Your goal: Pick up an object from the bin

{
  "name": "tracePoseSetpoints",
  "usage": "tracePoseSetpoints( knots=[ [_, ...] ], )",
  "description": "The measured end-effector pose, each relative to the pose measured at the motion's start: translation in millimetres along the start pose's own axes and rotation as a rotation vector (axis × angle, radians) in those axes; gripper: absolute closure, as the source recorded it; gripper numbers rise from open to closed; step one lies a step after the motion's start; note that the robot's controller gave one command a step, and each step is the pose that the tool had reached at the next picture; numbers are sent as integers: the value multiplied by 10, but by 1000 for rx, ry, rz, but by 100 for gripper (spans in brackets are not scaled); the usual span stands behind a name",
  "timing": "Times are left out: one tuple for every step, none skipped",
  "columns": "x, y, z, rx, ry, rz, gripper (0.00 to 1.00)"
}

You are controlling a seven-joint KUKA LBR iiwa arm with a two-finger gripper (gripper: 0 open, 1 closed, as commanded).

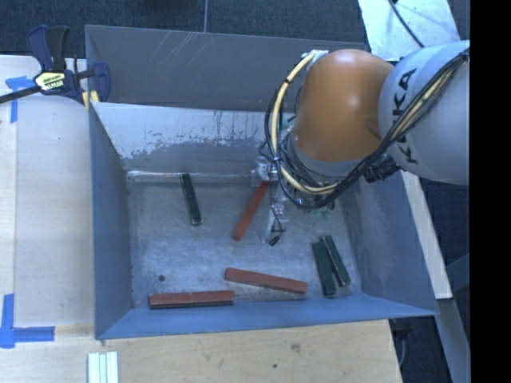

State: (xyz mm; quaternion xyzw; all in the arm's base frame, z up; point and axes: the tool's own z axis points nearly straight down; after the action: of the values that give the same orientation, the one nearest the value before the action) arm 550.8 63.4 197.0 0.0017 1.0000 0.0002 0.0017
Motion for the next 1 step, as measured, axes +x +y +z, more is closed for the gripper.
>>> tracePoseSetpoints(
  knots=[
    [-260,-334,1300,1,5,-181,0]
  ],
)
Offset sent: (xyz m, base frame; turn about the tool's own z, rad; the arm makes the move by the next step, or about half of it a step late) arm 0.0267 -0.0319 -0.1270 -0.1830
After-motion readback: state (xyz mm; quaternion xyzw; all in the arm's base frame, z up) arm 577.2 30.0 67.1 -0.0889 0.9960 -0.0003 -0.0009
